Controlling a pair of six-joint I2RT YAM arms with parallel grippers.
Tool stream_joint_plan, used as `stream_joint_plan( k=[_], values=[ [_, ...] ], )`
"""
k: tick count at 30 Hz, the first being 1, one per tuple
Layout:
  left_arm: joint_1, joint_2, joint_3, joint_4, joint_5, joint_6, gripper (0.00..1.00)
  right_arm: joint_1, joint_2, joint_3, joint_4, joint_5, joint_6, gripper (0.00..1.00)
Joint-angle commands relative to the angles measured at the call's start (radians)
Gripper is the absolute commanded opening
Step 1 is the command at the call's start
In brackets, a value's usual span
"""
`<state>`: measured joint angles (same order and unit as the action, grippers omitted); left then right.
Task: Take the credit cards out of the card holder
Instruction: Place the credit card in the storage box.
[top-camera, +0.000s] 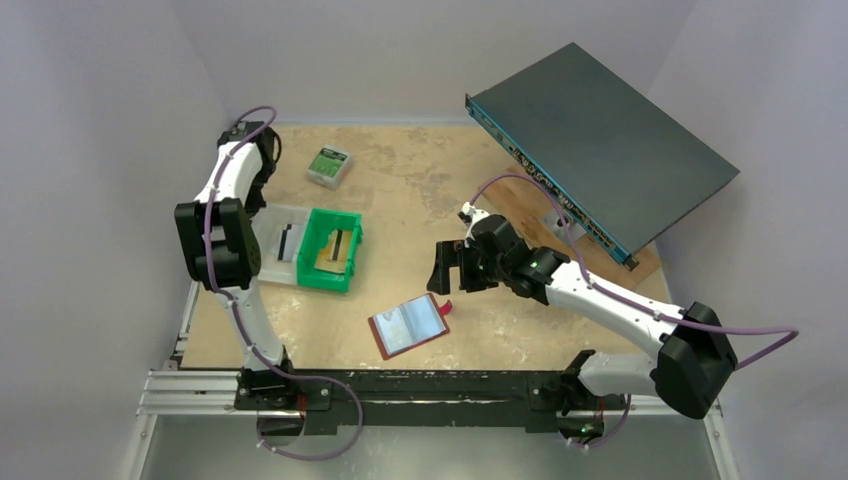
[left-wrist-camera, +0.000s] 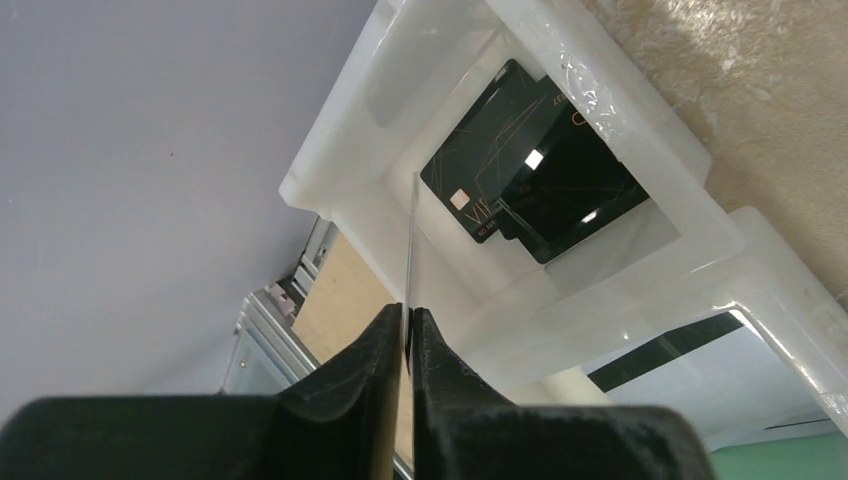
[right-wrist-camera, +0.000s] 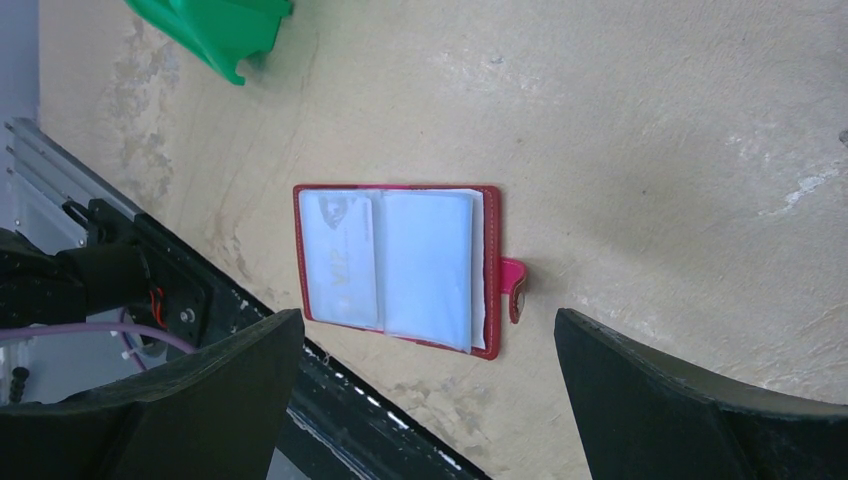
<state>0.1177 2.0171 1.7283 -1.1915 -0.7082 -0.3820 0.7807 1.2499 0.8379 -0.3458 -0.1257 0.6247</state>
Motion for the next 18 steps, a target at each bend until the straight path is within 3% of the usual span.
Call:
stream_joint_plan(
  k=[1, 4, 7, 11, 18],
  values=[
    [0.020, -0.003, 0.047, -0.025, 0.022, -0.008, 0.16, 0.002, -0.016, 0.040, 0.004, -0.006, -0.014, 0.99],
    [0.020, -0.033, 0.046, -0.036, 0.024, -0.015, 0.44, 0.003, -0.015, 0.045, -0.001, -0.005, -0.018, 0.99],
    [0.020, -0.082, 0.047, -0.048, 0.031, -0.017, 0.58, 0.002, -0.014, 0.049, -0.007, -0.005, -0.020, 0.99],
    [0.014, -0.167, 0.033, -0.069, 0.092, -0.018, 0.62, 0.003, -0.005, 0.051, -0.016, -0.003, -0.029, 0.99],
    [-0.059, -0.453, -0.167, 0.004, 0.381, -0.030, 0.66, 0.005, 0.033, 0.051, -0.013, 0.055, -0.041, 0.99]
  ],
)
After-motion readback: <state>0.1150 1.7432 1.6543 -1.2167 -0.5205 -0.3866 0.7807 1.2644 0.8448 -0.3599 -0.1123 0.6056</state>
